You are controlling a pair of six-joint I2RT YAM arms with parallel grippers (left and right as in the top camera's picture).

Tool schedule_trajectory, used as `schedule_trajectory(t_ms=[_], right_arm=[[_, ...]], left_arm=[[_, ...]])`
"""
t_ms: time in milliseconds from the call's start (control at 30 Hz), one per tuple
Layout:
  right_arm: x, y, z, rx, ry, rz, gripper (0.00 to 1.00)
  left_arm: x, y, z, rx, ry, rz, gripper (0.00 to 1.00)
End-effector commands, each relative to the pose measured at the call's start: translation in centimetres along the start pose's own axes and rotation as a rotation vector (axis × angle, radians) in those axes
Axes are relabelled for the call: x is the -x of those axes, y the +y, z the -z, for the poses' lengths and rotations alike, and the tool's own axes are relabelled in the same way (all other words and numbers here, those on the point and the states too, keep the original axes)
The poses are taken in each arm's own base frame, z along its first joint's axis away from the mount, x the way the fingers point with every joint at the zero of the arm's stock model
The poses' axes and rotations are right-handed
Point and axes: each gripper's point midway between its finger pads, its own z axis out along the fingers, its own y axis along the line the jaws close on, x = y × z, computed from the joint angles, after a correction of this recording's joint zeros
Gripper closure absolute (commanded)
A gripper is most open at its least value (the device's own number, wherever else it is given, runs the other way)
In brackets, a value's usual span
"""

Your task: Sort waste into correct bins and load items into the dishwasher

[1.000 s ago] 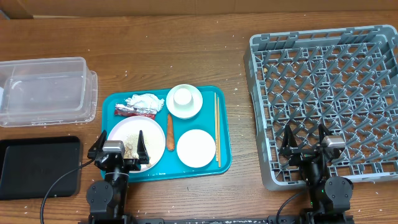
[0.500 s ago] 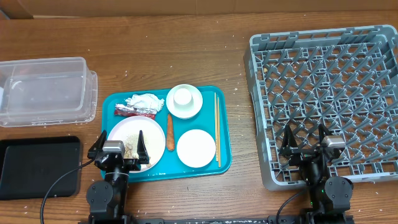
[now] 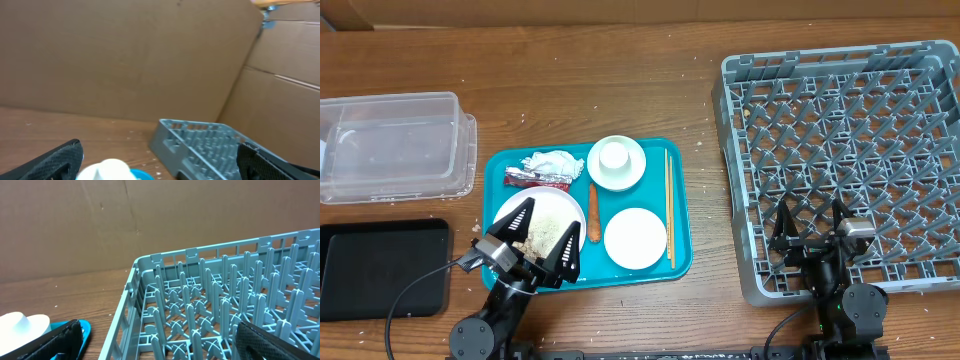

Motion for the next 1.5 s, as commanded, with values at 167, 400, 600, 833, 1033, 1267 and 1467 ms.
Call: schedule_trajectory(t_ms=[167,400,600,833,1033,1267,1467], right_arm=[[-0.2,0.1,0.0,0.002,-0.005,0.004,0.00],[-0.2,0.1,0.0,0.002,-0.005,0.004,0.00],[-0.2,0.1,0.0,0.002,-0.005,0.004,0.00],[-0.2,0.1,0.0,0.002,-0.005,0.004,0.00],[-0.2,0.1,0.0,0.002,-0.005,0.004,0.00],[-0.2,0.1,0.0,0.002,-0.005,0.004,0.00],[-0.2,0.1,0.0,0.002,-0.005,0.004,0.00]], left_arm=[[2.8,-3.2,0.0,-0.041,0.089,-0.064,0.00],[5.6,-3.3,-2.8,0.042,0.347,-0.168,0.00],[8.8,-3.2,-7.5,0.045,0.589,-0.101,0.00],[13.9,-7.5,-13.0,-0.245,0.578,-0.012,0.00],[16.0,-8.0,-14.6,-0.238,0.588,0.066,0.00],[15.2,-1.4,-10.0,0.343,0.758,0.055,0.00],[14.0,-1.8,-8.7,0.346,0.829,0.087,0.00]])
